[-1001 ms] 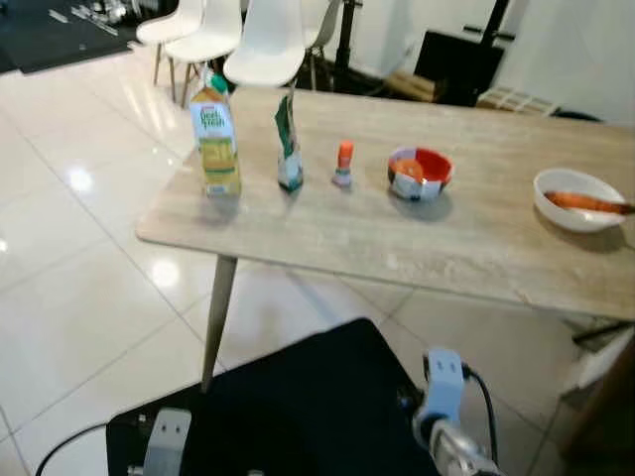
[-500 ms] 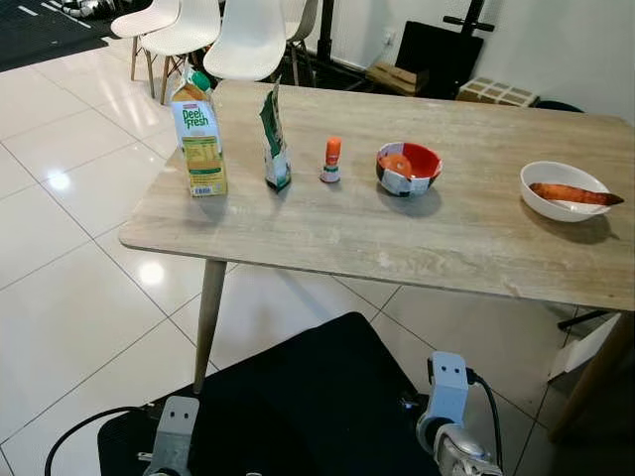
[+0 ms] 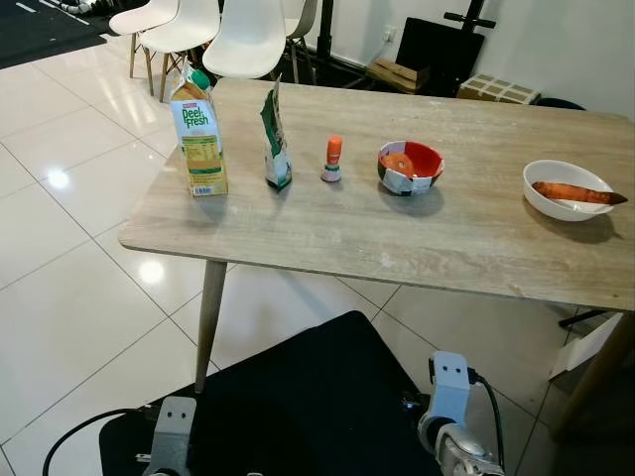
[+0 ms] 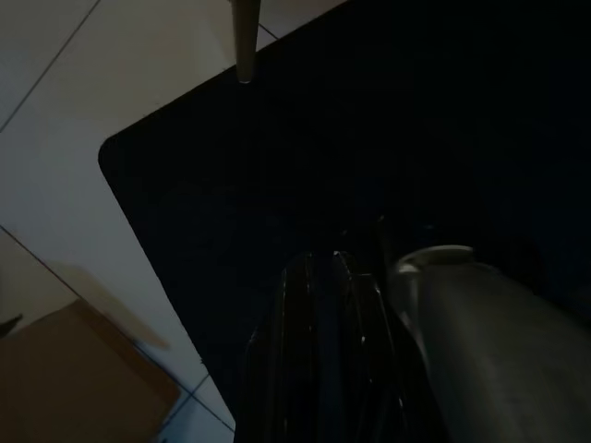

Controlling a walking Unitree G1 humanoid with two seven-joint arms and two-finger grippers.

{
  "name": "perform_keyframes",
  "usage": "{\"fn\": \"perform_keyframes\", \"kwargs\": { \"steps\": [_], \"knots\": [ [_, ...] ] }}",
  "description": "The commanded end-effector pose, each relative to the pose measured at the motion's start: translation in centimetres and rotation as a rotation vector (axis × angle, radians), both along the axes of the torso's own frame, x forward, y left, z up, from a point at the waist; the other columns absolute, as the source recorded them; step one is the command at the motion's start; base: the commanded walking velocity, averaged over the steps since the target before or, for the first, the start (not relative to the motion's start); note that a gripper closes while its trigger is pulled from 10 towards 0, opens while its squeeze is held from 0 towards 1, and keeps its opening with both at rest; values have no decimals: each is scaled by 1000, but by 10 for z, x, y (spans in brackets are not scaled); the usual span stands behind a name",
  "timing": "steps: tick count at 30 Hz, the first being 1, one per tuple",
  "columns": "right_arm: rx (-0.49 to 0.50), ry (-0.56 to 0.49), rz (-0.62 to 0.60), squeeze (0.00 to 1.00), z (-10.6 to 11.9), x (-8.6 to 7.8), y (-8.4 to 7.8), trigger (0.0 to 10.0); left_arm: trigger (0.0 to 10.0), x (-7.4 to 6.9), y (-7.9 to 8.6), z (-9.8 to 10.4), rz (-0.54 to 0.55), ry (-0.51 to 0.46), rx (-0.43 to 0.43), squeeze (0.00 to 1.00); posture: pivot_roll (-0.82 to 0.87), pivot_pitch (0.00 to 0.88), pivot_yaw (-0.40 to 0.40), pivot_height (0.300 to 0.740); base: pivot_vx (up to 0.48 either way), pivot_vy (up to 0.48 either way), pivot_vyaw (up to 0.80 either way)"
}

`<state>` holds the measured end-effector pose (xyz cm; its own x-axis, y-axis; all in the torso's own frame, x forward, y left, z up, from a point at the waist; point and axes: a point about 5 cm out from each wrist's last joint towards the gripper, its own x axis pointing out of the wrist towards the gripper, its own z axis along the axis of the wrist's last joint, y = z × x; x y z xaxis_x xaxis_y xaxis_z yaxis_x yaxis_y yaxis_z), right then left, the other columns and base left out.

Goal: Restocking fridge

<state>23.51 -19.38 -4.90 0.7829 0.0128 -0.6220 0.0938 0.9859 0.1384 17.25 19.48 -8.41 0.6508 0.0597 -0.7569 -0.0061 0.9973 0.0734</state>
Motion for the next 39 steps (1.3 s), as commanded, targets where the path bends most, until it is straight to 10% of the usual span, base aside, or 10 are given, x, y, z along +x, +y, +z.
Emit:
{"fn": "perform_keyframes", "kwargs": {
  "steps": [1, 23, 39],
  "knots": [
    [10, 19, -3, 0, -3, -4, 3, 10000, 10000, 1, -3, 0, 2, 9, 3, 0, -63, 111, -56, 740, 0, 0, 0],
    [7, 22, 10, 0, -3, -3, 4, 10000, 10000, -3, 32, 5, 35, 5, 45, 0, -58, 117, -68, 740, 0, -40, 0],
    [2, 17, 11, 0, -2, -1, 3, 10000, 10000, 8, -8, 2, 14, 0, 15, 0, -66, 109, -67, 740, 0, -375, 0]
  ]
}}
